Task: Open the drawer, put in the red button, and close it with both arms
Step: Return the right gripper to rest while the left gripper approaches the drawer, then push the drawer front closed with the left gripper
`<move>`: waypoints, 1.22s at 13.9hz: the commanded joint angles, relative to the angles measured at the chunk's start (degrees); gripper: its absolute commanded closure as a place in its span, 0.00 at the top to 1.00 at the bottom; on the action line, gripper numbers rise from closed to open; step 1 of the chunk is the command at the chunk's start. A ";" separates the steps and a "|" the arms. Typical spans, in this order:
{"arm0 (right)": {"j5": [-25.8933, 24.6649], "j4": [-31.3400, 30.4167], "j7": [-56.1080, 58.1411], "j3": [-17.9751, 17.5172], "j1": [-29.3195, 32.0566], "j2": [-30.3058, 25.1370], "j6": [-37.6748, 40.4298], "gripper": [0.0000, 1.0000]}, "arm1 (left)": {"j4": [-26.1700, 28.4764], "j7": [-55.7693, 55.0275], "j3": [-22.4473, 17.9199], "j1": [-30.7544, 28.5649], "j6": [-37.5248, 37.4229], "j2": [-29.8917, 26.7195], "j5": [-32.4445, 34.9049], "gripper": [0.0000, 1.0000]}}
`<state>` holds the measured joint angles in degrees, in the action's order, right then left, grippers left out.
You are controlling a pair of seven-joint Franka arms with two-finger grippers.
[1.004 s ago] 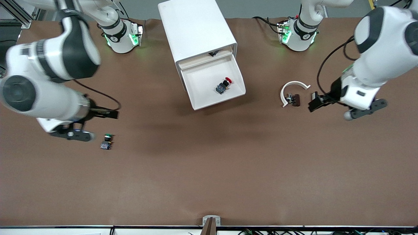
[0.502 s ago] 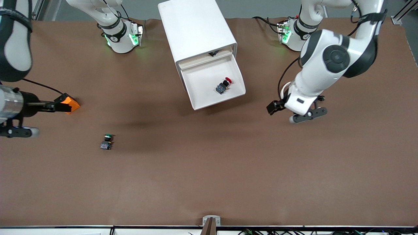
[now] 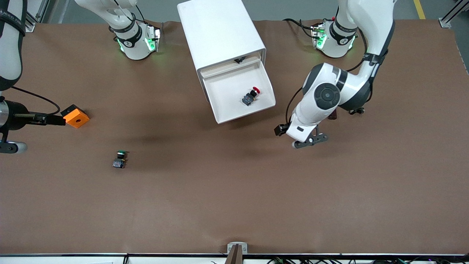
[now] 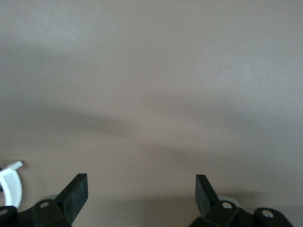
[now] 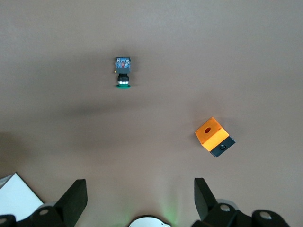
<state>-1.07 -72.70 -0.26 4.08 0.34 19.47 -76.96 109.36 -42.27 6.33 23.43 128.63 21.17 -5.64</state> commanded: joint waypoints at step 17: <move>2.04 -7.26 -0.71 -1.01 2.38 -15.59 -0.54 1.00 | 0.68 -13.63 15.90 1.00 -11.73 0.98 -3.86 1.00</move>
<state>0.39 -74.81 -0.65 3.79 2.01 7.14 -75.25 109.62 -55.18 20.82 24.60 118.82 23.14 -8.76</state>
